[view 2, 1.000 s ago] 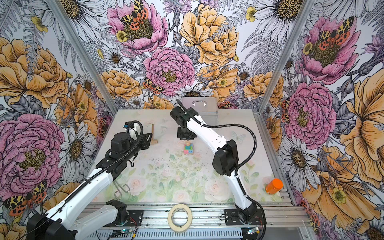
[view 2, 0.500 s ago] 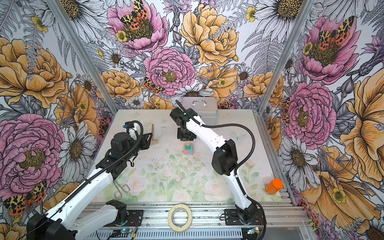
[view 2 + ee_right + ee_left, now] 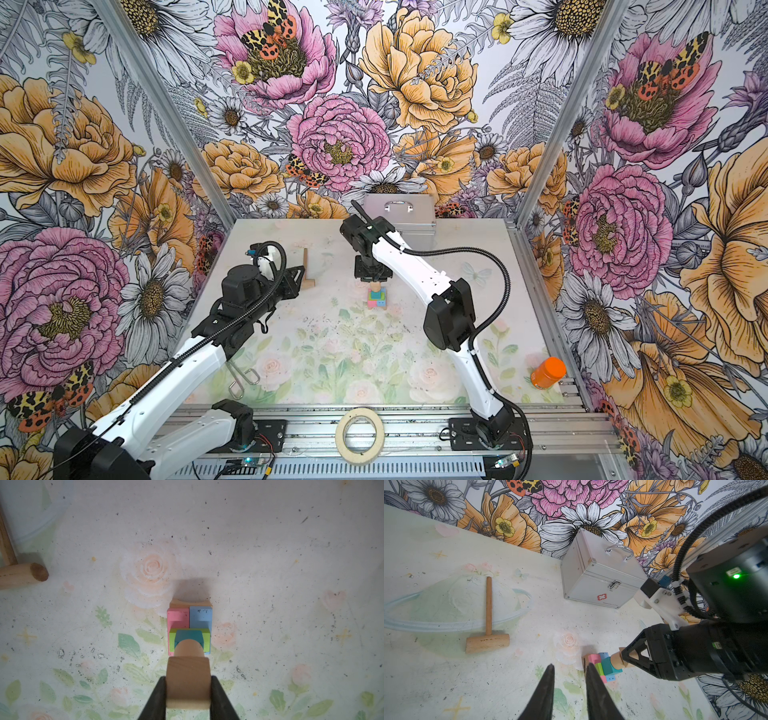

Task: Build the wood block tower

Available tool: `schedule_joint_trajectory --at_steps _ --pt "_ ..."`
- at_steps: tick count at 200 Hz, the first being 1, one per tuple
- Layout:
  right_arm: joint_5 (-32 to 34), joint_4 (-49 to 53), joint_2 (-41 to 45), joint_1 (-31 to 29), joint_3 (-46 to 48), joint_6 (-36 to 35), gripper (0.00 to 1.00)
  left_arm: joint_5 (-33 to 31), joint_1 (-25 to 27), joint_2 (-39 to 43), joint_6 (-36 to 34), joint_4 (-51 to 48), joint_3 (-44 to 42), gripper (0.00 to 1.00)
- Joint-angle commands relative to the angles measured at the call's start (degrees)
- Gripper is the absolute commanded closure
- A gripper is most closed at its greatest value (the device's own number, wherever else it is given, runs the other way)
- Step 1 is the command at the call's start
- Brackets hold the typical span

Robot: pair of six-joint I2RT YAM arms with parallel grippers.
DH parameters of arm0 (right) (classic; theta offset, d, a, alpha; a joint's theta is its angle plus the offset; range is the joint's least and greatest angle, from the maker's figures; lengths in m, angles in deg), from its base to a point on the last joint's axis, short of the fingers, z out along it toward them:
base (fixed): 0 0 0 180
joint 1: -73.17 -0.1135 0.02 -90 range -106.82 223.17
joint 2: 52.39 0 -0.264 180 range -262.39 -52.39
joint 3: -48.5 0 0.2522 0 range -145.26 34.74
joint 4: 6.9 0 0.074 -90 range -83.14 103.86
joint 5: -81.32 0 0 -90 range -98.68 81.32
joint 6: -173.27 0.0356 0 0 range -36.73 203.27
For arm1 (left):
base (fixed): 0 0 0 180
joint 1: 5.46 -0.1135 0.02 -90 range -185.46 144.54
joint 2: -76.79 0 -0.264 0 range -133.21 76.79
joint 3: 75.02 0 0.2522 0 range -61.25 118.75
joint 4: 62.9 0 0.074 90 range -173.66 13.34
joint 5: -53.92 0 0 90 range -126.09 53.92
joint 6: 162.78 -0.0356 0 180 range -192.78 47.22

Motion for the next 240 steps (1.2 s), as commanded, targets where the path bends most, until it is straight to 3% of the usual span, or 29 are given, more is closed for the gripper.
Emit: schedule_joint_trajectory --at_steps 1,151,240 --pt "-0.11 0.12 -1.00 -0.04 -0.02 0.94 0.97 0.03 -0.42 0.46 -1.23 0.20 -0.70 0.72" --pt "0.13 0.10 -1.01 0.07 0.01 1.20 0.71 -0.13 -0.39 0.50 -1.20 0.05 -0.63 0.72" --pt "0.15 0.07 -1.04 0.12 0.07 1.54 0.62 -0.32 -0.39 0.44 -1.11 -0.23 -0.54 0.72"
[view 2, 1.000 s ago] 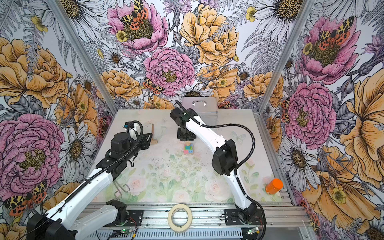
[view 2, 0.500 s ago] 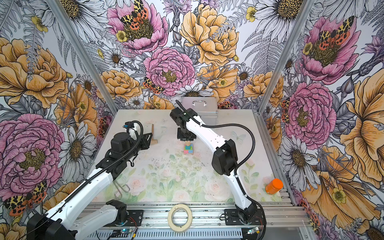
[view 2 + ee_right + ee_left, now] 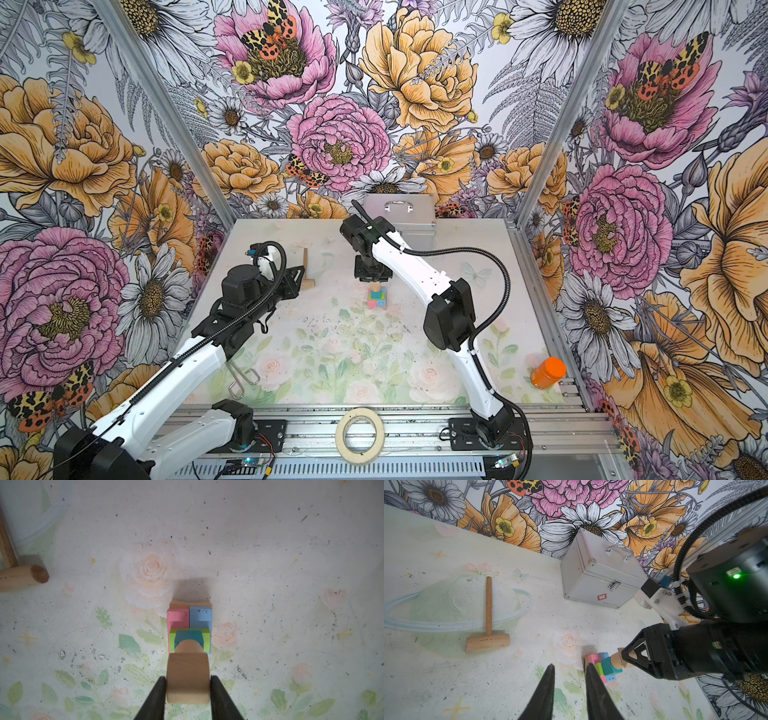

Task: Build the wood block tower

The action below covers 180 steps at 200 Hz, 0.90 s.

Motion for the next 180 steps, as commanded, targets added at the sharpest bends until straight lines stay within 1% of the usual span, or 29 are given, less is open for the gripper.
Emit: schedule_joint_trajectory --at_steps 1,34,53,99,180 --pt "0.18 0.05 -1.02 0.14 0.07 0.85 0.62 -0.30 -0.35 0.43 -1.09 -0.11 -0.54 0.72" --pt "0.22 0.12 -1.14 0.11 0.14 0.89 0.60 -0.30 -0.39 0.35 -1.12 -0.15 -0.54 0.72" --pt "0.22 0.11 -1.05 0.16 0.09 0.88 0.56 -0.31 -0.37 0.33 -1.09 -0.13 -0.54 0.72" --pt "0.22 0.12 -0.68 0.14 -0.02 0.99 0.54 -0.39 -0.34 0.32 -1.10 -0.16 -0.54 0.72" --pt "0.13 0.05 -0.57 0.07 0.00 1.50 0.57 -0.40 -0.21 0.32 -1.11 -0.26 -0.58 0.72"
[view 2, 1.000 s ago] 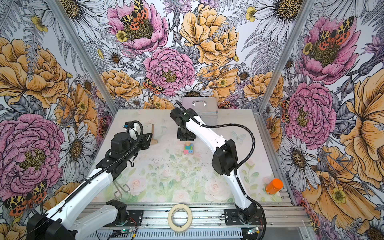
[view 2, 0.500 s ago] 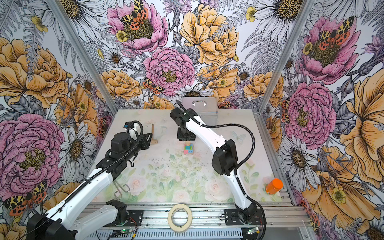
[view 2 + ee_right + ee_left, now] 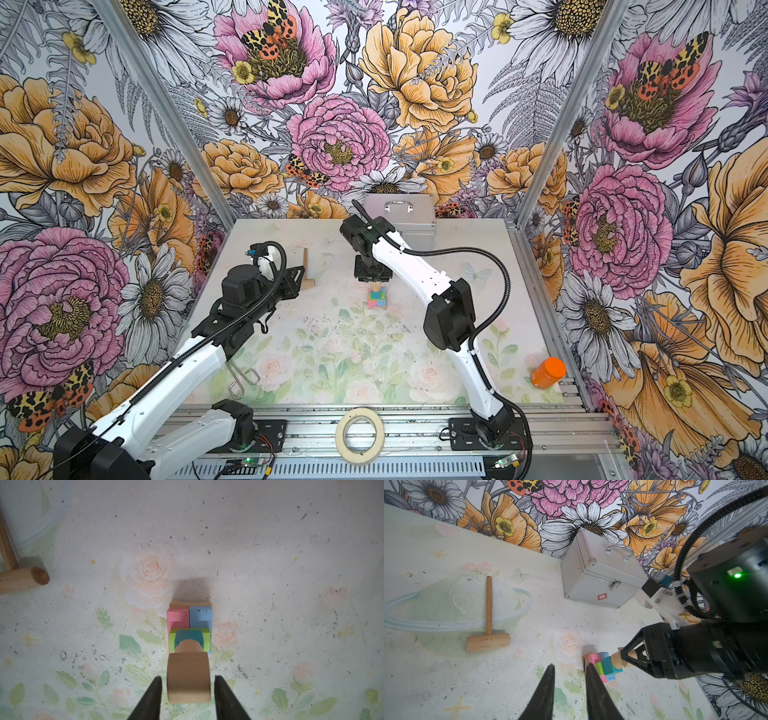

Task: Build the wood block tower

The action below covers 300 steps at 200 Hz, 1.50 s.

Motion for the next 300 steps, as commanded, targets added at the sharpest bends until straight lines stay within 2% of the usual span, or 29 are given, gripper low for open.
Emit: schedule_joint_trajectory --at_steps 1,100,110,133,184,196,215,231,259,300 --pt "0.13 0.00 -0.57 0.07 -0.01 0.85 0.57 -0.40 -0.21 0.32 -1.12 -0.23 -0.56 0.72" --pt "2.28 0.07 4.04 0.07 0.07 1.65 0.46 -0.45 -0.25 -0.02 -0.98 -0.18 -0.45 0.70" --pt "2.89 0.10 5.22 -0.02 0.03 1.72 0.45 -0.32 -0.24 -0.09 -1.04 -0.18 -0.38 0.70" --pt "4.44 0.12 8.37 0.07 0.33 1.36 0.37 -0.21 -0.23 -0.37 -1.04 -0.28 -0.20 0.71" --pt "9.43 -1.79 18.07 0.15 4.71 -0.19 0.37 -0.08 0.17 -0.76 -1.00 -1.82 0.86 0.70" --pt "10.13 -4.28 21.46 0.28 8.83 -0.80 0.41 -0.19 0.50 -0.48 -0.71 -2.15 1.01 0.71" --pt "10.28 -10.15 28.12 1.05 18.62 -1.22 0.54 -0.29 0.92 -0.05 -0.23 -3.33 1.67 0.71" --pt "8.08 -16.99 34.61 2.76 28.93 -0.89 0.70 -0.59 1.46 0.13 -0.03 -4.71 2.27 0.71" --pt "0.16 -30.34 44.44 6.84 45.79 -0.22 1.00 -0.29 2.20 0.03 1.03 -5.26 2.58 0.73" --pt "-5.13 -39.57 49.56 9.53 58.11 -1.19 1.00 2.07 3.59 -4.03 2.06 -5.10 4.42 0.79"
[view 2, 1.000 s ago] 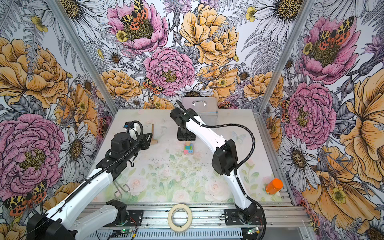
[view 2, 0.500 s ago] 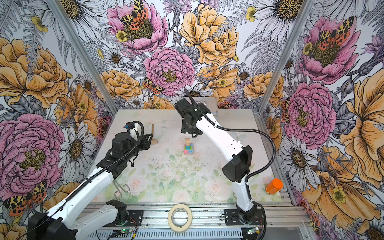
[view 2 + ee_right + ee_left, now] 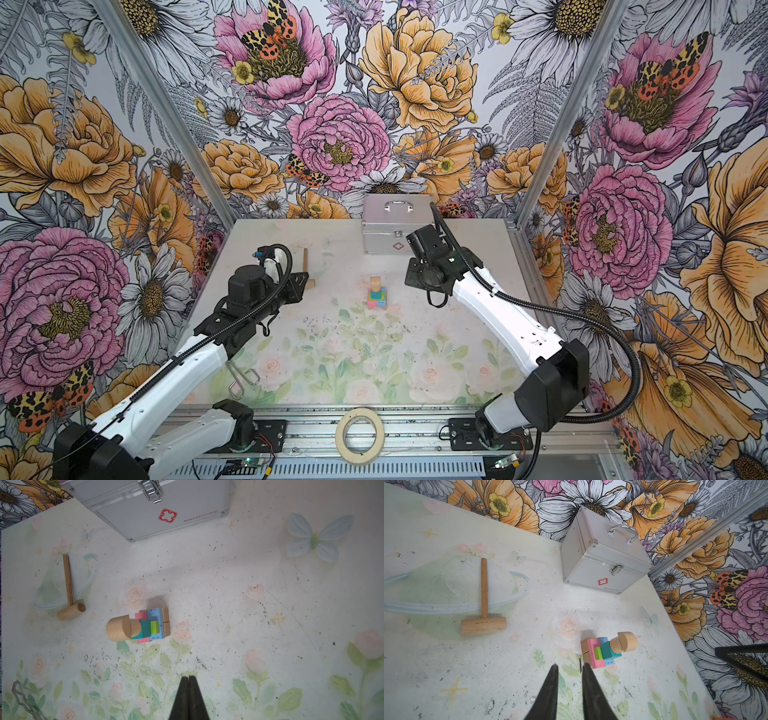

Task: Build the wood block tower

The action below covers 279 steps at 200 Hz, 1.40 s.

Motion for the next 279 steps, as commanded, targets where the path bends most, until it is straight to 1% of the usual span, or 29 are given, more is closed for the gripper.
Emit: schedule_joint_trajectory --at_steps 1,27,48,71,104,153,189,228,279 --pt "-4.81 -10.28 2.16 0.36 3.96 -0.94 1.00 1.94 0.98 -2.72 1.04 -0.20 2.72 0.79" --pt "-7.64 -14.09 2.89 1.74 8.39 -1.23 1.00 3.56 2.22 -7.57 1.67 -0.02 5.10 0.82" --pt "-9.93 -17.43 2.90 2.33 10.64 -1.26 1.00 4.04 3.75 -10.66 1.90 1.93 6.35 0.82" --pt "-12.44 -21.31 1.68 3.04 12.44 -0.99 1.00 5.11 4.89 -15.69 1.75 2.26 9.53 0.82" --pt "-15.54 -25.48 -0.86 3.28 13.06 -0.75 1.00 5.80 6.11 -21.82 1.29 2.73 13.19 0.83" --pt "-20.37 -29.83 -4.85 3.40 12.84 0.19 1.00 8.84 7.40 -28.96 1.25 4.01 17.16 0.83" --pt "-22.99 -32.19 -7.48 3.32 12.77 1.15 1.00 10.74 7.94 -32.45 1.24 4.70 18.94 0.83" --pt "-23.40 -32.88 -8.63 3.21 12.69 1.55 1.00 12.97 8.51 -35.87 1.46 5.52 20.75 0.83" --pt "-24.45 -34.06 -10.51 2.88 12.34 2.24 1.00 14.11 8.80 -37.48 1.47 5.93 21.84 0.84"
